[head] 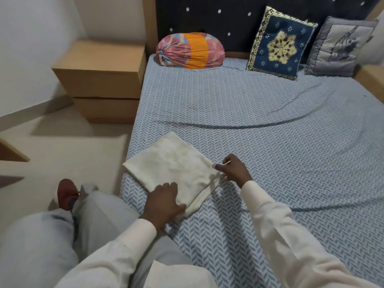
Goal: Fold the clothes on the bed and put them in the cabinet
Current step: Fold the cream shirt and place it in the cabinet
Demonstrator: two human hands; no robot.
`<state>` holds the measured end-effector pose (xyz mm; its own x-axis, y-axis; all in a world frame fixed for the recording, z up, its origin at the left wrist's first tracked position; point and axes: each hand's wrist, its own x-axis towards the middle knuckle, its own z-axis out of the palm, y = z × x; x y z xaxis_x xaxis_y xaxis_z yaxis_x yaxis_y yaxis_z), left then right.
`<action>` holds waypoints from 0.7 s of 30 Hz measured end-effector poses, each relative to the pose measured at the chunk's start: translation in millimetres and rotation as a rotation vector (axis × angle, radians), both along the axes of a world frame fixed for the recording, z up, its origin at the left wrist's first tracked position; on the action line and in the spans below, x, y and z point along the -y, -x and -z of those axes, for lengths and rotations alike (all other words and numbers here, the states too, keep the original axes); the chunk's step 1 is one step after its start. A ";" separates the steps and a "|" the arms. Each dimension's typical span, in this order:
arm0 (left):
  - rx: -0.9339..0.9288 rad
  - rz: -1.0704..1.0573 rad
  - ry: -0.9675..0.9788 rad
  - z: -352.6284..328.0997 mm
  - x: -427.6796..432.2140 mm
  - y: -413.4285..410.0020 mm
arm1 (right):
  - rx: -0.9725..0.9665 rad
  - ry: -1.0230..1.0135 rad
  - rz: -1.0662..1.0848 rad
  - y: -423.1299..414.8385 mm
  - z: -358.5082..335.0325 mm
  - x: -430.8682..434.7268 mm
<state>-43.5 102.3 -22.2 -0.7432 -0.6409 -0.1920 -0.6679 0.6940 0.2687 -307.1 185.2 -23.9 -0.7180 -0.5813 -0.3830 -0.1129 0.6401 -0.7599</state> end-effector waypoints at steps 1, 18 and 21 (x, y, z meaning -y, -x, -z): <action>0.057 0.036 0.042 4.4 -8.9 -0.7 | -0.102 -0.081 -0.075 -0.8 2.2 1.6; 0.158 0.160 0.047 10.1 -42.9 6.3 | -0.576 -0.154 -0.713 36.4 29.7 -15.1; 0.207 0.106 0.046 11.3 -49.4 12.4 | -0.642 -0.236 -0.806 37.6 28.8 -13.8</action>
